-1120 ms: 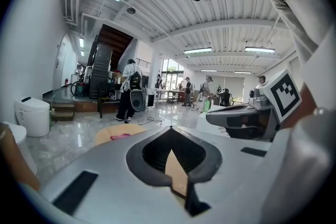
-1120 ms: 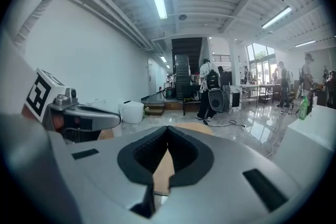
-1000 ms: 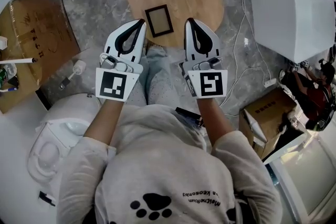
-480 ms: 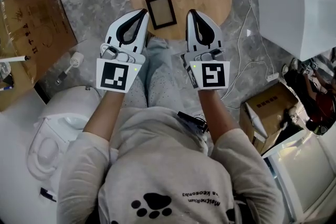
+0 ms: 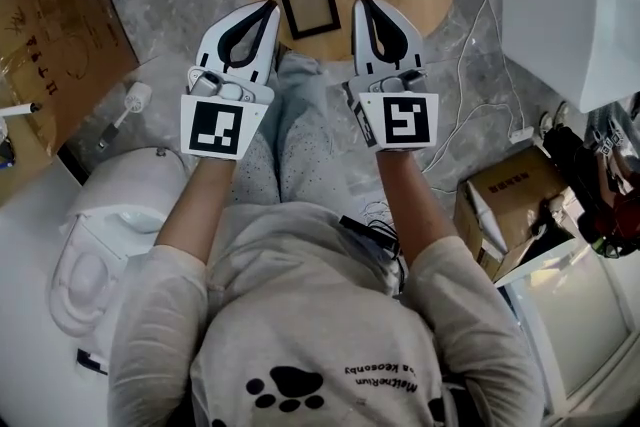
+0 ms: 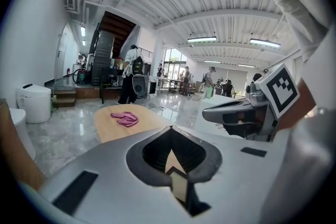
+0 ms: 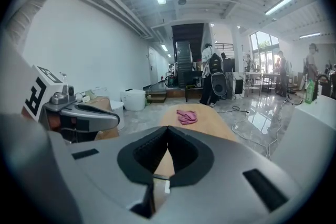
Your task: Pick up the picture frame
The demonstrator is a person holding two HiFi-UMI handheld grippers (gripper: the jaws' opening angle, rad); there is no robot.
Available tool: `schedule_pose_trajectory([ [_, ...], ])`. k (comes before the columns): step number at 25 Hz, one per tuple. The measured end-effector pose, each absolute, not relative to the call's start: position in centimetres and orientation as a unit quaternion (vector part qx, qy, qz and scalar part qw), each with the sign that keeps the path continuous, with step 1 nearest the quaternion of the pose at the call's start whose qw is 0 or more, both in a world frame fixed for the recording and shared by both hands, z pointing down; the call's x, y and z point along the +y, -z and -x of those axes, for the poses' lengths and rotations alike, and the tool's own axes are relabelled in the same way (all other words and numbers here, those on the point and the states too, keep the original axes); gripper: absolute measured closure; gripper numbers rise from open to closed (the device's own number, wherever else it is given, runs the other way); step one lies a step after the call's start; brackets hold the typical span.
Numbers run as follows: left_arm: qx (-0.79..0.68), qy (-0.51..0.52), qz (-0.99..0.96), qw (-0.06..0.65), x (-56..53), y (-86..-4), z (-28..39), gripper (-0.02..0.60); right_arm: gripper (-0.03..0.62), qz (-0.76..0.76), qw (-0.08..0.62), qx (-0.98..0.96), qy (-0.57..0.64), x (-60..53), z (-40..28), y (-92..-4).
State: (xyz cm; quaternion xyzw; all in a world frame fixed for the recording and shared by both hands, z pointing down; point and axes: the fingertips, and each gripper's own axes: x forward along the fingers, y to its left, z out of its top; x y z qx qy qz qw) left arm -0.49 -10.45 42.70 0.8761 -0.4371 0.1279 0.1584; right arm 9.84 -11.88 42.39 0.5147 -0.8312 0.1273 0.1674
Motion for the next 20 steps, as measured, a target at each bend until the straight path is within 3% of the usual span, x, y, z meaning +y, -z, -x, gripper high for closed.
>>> schedule_pose_trajectory([
  [20, -0.435, -0.155, -0.868, 0.185, -9.7, -50.6, 0.3, 0.574, 0.586, -0.486, 0.200, -0.836, -0.154, -12.1, -9.1, -50.8],
])
